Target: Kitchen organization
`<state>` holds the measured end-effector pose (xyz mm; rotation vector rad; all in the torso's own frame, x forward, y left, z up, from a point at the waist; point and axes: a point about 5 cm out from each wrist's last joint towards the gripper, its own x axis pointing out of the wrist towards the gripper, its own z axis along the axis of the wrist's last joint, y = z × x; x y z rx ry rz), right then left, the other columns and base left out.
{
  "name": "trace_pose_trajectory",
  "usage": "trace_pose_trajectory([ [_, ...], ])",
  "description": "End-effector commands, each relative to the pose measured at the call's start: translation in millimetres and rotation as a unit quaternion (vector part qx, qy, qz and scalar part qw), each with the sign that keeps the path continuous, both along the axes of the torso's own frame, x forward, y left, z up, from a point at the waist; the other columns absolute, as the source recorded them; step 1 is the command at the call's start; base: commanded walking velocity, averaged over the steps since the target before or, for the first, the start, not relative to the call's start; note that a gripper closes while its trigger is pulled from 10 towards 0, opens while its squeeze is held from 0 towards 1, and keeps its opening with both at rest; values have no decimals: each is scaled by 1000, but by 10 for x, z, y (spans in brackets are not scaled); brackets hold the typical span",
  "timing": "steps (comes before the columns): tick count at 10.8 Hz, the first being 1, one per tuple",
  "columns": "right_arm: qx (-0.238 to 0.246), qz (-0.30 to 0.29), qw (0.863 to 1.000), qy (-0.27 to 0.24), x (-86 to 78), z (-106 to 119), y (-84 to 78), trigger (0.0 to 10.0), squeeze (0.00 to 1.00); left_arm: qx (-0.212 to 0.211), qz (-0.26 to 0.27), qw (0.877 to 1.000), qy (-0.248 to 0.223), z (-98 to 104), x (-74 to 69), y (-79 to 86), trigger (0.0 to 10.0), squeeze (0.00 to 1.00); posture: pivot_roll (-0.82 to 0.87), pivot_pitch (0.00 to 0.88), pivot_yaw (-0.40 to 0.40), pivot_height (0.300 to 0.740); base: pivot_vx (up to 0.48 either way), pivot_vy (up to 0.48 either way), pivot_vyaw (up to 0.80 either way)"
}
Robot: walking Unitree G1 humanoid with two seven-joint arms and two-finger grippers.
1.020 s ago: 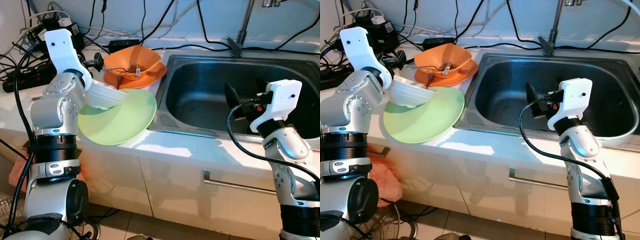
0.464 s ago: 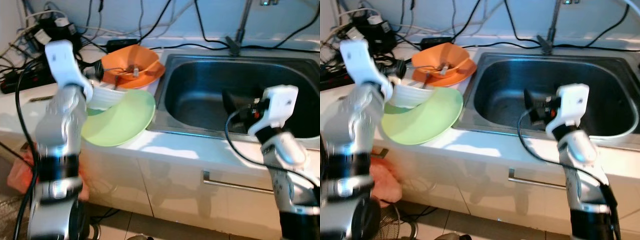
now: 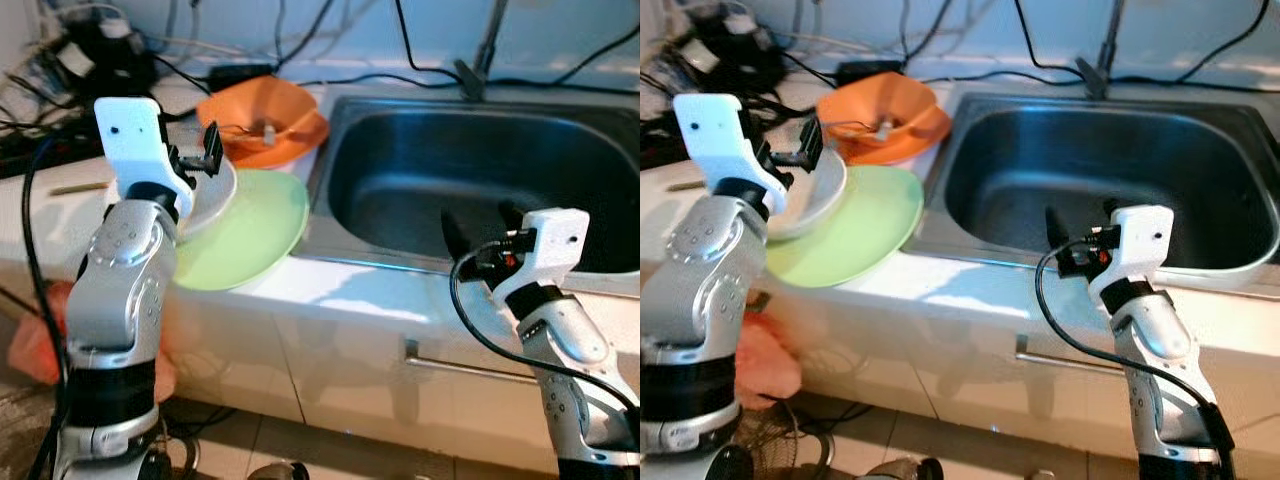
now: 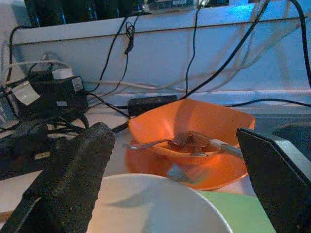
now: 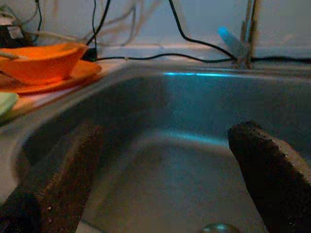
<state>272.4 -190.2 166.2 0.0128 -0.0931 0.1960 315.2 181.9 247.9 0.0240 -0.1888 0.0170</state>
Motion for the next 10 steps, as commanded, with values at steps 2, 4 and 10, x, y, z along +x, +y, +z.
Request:
trace_pose_trajectory([
  [2,3,14,1000,-6,5,64,60,10000,0,-3,31,1000,1,27,-64,99,10000,0,37,125,84,740,0,0,0],
  [4,3,12,1000,-6,35,86,40,10000,0,-2,63,998,4,101,-106,197,10000,0,55,140,76,740,0,0,0],
  [10,-3,10,1000,-16,93,111,88,10000,0,8,-35,990,138,-8,170,142,10000,0,42,108,105,740,0,0,0],
])
